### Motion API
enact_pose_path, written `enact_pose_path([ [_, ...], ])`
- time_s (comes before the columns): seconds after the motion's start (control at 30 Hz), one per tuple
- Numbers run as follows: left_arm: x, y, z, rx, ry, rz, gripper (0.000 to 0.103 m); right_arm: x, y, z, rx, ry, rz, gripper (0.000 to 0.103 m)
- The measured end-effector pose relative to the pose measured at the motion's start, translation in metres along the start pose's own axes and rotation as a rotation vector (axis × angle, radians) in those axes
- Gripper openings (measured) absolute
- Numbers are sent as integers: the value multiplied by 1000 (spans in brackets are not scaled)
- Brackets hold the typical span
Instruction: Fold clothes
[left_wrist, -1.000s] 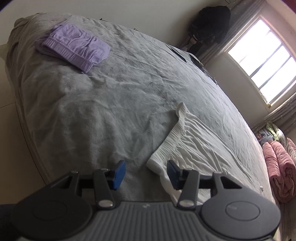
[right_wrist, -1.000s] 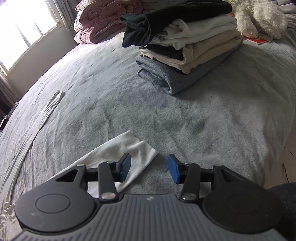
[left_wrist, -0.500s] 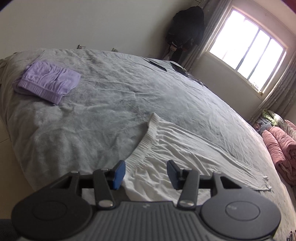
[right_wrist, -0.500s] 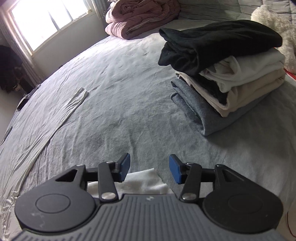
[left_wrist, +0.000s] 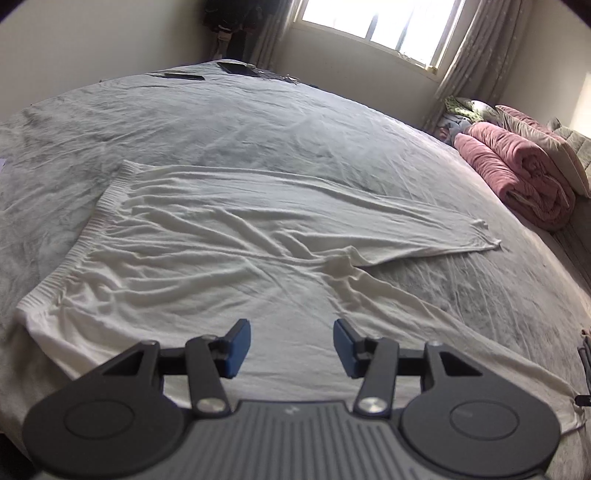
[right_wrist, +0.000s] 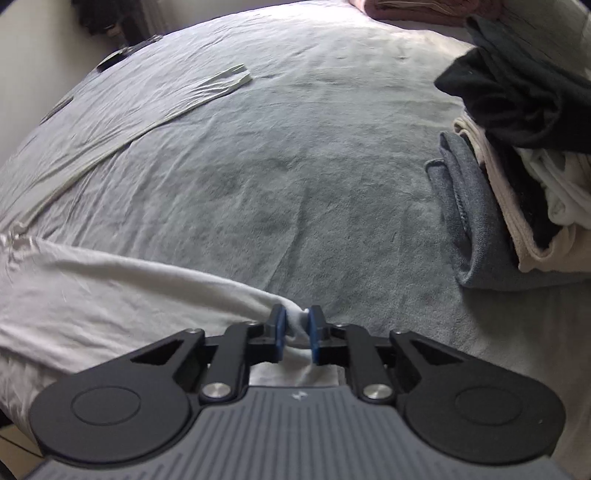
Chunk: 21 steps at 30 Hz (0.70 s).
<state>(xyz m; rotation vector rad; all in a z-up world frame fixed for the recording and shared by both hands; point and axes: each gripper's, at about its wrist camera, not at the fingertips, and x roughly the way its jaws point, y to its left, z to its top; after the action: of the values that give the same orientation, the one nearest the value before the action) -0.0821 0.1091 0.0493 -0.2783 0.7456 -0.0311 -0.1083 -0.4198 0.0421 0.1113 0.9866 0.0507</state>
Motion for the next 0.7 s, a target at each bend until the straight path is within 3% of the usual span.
enact_pose_path([
  [0.3, 22, -28, -8, 105, 40, -3, 52, -17, 37, -28, -357, -123, -66, 5],
  [0.43, 29, -33, -13, 138, 63, 1, 52, -23, 55, -40, -500, -161, -8, 8],
  [0.57, 31, -36, -14, 158, 61, 7, 52, -28, 75, -52, -647, -156, 126, 11],
  [0.7, 34, -39, -16, 171, 63, 10, 54, -20, 90, -57, -719, -117, 134, 12],
])
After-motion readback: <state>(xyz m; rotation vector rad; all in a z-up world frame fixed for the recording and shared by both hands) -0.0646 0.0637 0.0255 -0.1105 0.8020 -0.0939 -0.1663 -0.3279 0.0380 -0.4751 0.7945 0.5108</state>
